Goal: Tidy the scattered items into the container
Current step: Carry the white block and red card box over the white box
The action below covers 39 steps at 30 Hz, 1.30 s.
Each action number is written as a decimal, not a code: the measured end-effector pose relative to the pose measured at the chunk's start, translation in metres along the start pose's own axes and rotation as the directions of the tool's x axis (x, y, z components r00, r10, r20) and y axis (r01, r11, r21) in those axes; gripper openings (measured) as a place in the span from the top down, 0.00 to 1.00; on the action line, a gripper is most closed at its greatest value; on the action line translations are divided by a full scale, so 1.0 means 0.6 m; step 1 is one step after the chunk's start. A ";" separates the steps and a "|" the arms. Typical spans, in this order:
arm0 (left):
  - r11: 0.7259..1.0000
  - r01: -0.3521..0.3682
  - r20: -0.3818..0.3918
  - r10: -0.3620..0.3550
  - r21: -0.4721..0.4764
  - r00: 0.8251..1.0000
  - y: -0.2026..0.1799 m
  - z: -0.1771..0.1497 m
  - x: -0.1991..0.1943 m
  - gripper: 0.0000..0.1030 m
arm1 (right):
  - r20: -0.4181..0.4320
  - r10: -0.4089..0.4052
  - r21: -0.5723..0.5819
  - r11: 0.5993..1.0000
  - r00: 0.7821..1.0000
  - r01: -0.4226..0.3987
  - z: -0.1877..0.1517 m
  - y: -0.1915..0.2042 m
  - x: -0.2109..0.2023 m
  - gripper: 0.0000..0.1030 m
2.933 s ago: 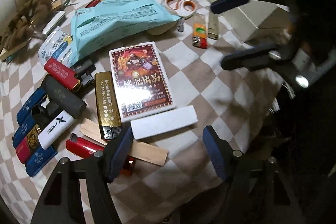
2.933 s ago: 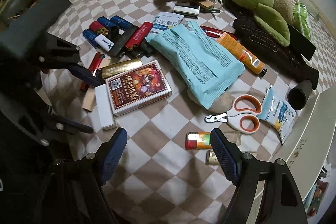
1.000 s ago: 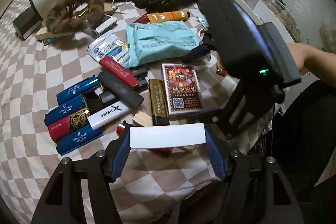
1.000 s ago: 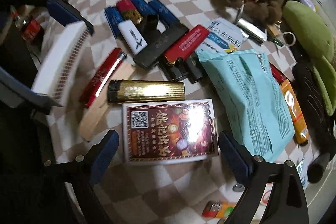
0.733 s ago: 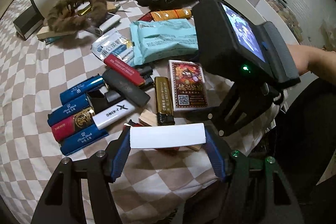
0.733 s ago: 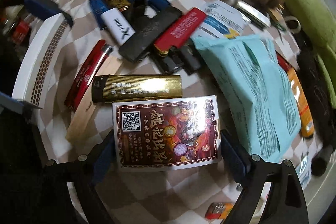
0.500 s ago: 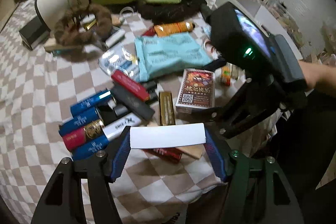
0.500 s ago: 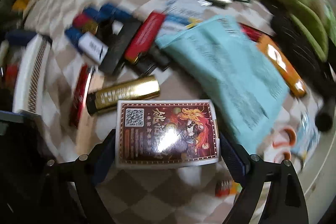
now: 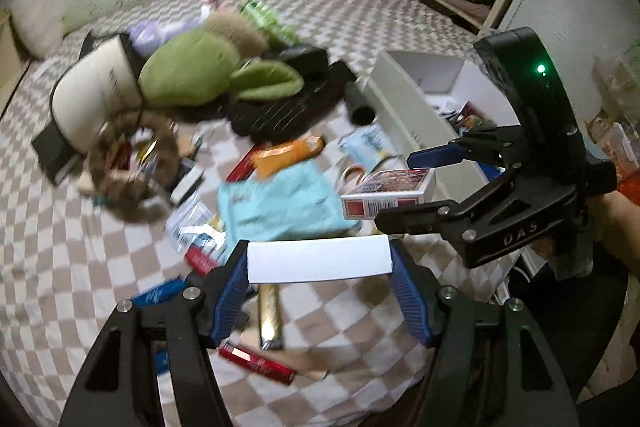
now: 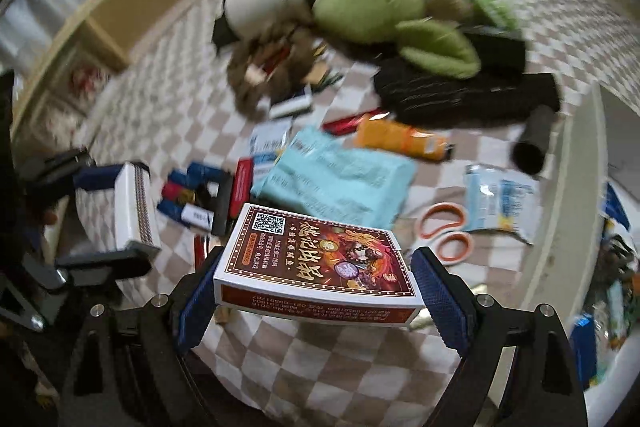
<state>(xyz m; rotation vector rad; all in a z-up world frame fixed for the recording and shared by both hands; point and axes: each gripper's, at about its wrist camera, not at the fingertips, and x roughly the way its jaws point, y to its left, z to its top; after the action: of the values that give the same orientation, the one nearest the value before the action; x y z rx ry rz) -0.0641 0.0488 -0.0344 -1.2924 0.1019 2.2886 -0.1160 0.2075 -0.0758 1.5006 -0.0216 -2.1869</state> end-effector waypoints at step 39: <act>0.941 0.194 -0.040 -0.191 0.276 0.981 -0.342 0.194 0.211 0.35 | 0.027 -0.191 0.737 0.666 0.981 0.109 -0.169 -0.437 -0.162 0.11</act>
<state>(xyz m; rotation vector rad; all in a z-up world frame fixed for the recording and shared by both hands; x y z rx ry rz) -0.1136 0.3121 -0.0382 -1.1185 0.2792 2.0167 -0.0985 0.5033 -0.1043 1.8258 -0.9648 -2.5382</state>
